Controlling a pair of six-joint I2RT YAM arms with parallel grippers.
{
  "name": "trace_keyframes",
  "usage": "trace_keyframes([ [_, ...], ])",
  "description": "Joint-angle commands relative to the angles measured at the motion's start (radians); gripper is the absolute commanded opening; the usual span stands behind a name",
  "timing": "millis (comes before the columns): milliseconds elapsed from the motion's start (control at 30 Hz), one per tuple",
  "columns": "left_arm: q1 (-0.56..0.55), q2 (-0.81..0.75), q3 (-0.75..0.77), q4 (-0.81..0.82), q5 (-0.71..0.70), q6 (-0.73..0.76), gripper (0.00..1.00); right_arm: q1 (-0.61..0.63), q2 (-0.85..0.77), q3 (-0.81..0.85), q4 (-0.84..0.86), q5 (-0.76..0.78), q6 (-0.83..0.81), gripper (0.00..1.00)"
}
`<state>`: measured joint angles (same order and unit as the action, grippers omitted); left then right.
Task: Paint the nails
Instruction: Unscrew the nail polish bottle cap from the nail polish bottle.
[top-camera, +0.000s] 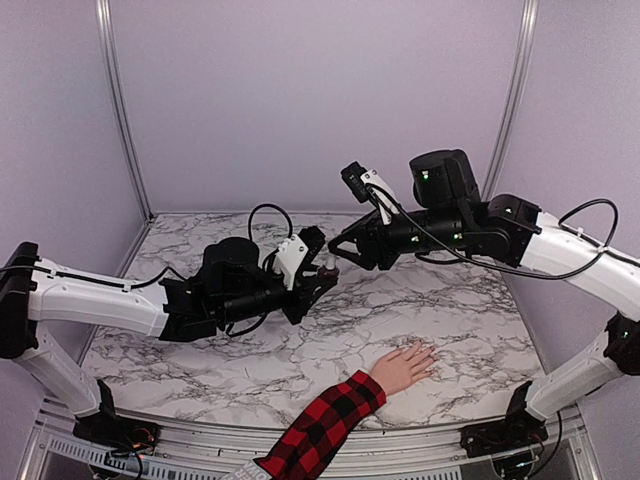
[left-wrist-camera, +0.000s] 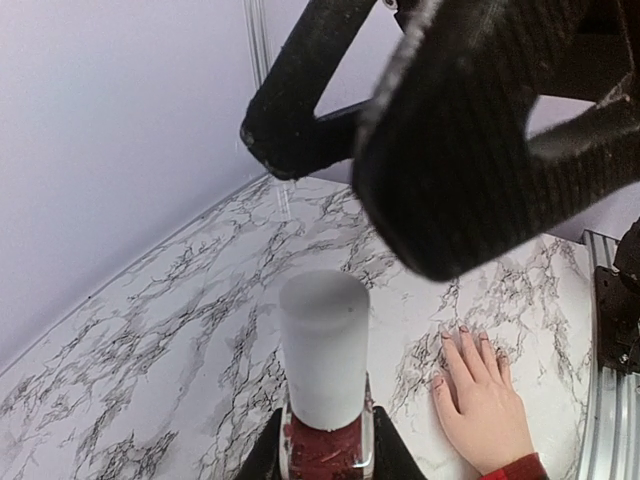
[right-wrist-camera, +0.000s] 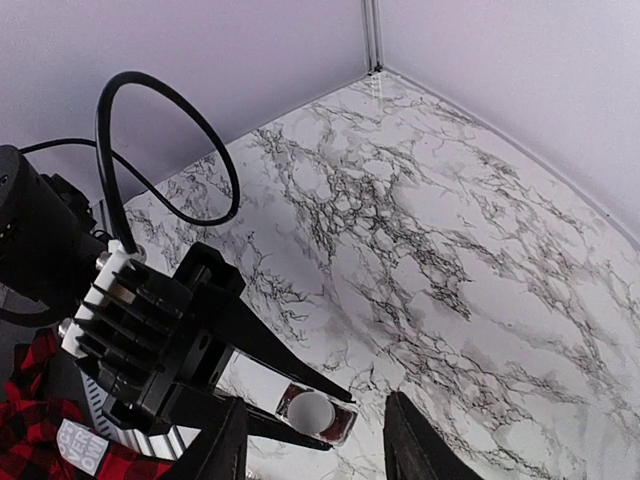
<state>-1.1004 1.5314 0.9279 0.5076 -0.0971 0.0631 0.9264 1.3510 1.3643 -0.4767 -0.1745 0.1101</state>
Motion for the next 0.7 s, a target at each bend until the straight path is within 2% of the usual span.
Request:
trace_keyframes([
  [0, -0.01, 0.03, 0.035, 0.023, -0.051, 0.006, 0.0, -0.004, 0.031, 0.038, -0.012, 0.013, 0.047, 0.45],
  [200, -0.019, 0.062, 0.056, 0.023, -0.058, 0.001, 0.0, -0.005, 0.041, -0.006, 0.029, 0.019, 0.087, 0.37],
  [567, -0.024, 0.061, 0.065, 0.023, -0.074, 0.002, 0.0, -0.005, 0.063, -0.048, 0.052, 0.016, 0.105, 0.32],
  [667, -0.024, 0.057, 0.063, 0.023, -0.078, 0.002, 0.0, -0.005, 0.065, -0.06, 0.061, 0.012, 0.105, 0.26],
])
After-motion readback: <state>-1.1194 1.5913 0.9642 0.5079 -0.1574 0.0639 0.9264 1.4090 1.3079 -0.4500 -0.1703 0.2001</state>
